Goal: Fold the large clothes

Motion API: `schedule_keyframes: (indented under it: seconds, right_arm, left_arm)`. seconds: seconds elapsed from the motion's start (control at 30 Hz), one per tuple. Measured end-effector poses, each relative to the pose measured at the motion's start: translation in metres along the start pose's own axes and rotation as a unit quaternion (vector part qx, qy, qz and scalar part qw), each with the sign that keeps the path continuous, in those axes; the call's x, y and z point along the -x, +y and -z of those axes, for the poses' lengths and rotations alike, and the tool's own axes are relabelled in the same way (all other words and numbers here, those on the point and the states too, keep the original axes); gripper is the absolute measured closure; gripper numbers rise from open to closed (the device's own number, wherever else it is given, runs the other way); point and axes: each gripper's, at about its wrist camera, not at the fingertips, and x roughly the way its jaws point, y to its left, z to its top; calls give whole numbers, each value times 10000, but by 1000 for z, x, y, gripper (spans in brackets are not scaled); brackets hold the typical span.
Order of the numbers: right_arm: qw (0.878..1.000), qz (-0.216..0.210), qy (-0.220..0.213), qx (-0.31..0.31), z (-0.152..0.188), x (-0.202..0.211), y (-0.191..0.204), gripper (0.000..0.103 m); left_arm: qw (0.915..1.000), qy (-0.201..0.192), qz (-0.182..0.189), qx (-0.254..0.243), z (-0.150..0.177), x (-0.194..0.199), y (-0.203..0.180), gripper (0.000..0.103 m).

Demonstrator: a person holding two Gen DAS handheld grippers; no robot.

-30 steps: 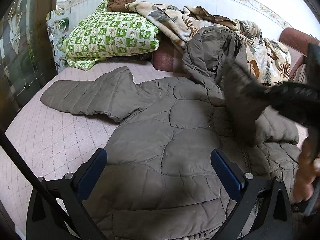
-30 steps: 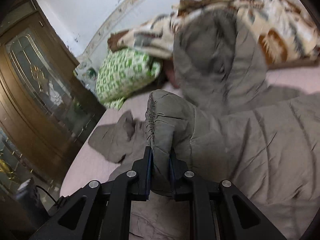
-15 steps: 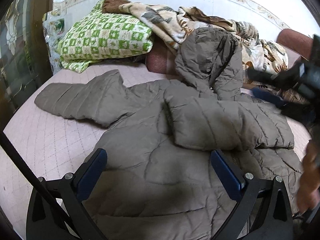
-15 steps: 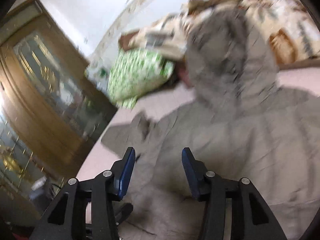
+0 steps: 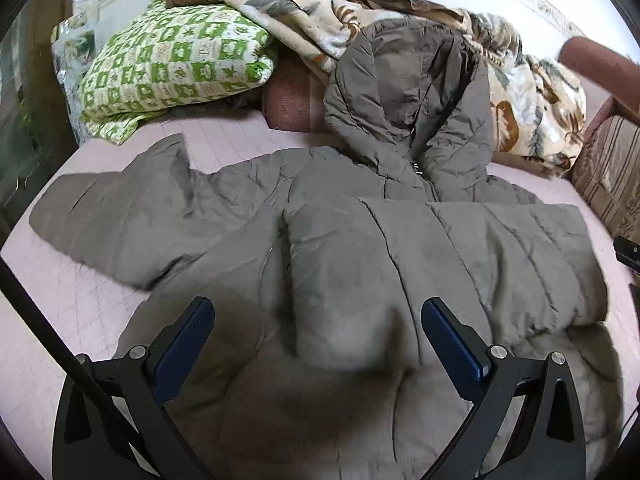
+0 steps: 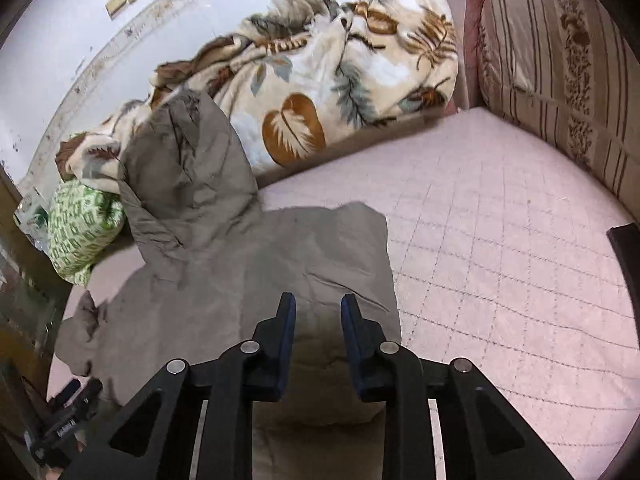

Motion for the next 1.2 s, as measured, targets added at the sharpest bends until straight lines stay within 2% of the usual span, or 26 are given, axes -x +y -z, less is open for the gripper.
schedule_keyframes:
  seconds: [0.07, 0.13, 0.23, 0.33, 0.43, 0.5, 0.6, 0.67, 0.77, 0.83, 0.9, 0.97, 1.03, 1.2]
  right_arm:
    - [9995, 159, 245, 144, 4, -20, 2, 78]
    - [9987, 135, 458, 196, 12, -32, 1, 78]
    - [9933, 433, 963, 462, 23, -62, 6, 78]
    - [9888, 679, 1151, 659, 25, -78, 10, 78]
    - [9885, 783, 1162, 574, 18, -71, 14, 78]
    - [9906, 803, 920, 614, 12, -57, 22, 78]
    - [9932, 533, 406, 947, 8, -30, 53, 78]
    - [9927, 142, 224, 1176, 13, -19, 76, 78]
    - [9902, -340, 527, 1245, 29, -32, 96, 78]
    - [9875, -445, 747, 1318, 41, -45, 103, 78]
    - [9844, -349, 915, 1461, 51, -58, 111, 78]
    - [9807, -155, 1088, 1618, 62, -70, 116, 77]
    - [9768, 16, 1230, 1751, 73, -79, 116, 77]
    - [9737, 196, 1175, 1944, 75, -79, 122, 76]
  left_arm:
    - [9996, 135, -236, -119, -1, -16, -4, 0]
    - [9980, 450, -434, -118, -1, -33, -4, 0]
    - [9963, 756, -402, 27, 0, -49, 2, 0]
    - [9963, 779, -352, -35, 0, -52, 3, 0]
    - [9974, 670, -276, 60, 0, -45, 7, 0]
    - [9981, 517, -264, 186, -3, -35, 10, 0]
    - [9992, 127, -147, 337, -11, -13, 15, 0]
    - [9994, -75, 8, 334, -13, -5, 12, 0]
    - [10000, 55, -32, 59, -8, -14, 0, 0]
    - [9996, 273, -44, -56, -3, -25, -4, 0]
    - [9978, 618, -163, -148, 1, -40, -6, 0]
    - [9965, 822, -105, -108, 3, -49, -3, 0]
    - [9965, 840, 5, -19, 2, -49, 1, 0]
    - [9975, 695, 116, 27, 1, -38, 5, 0]
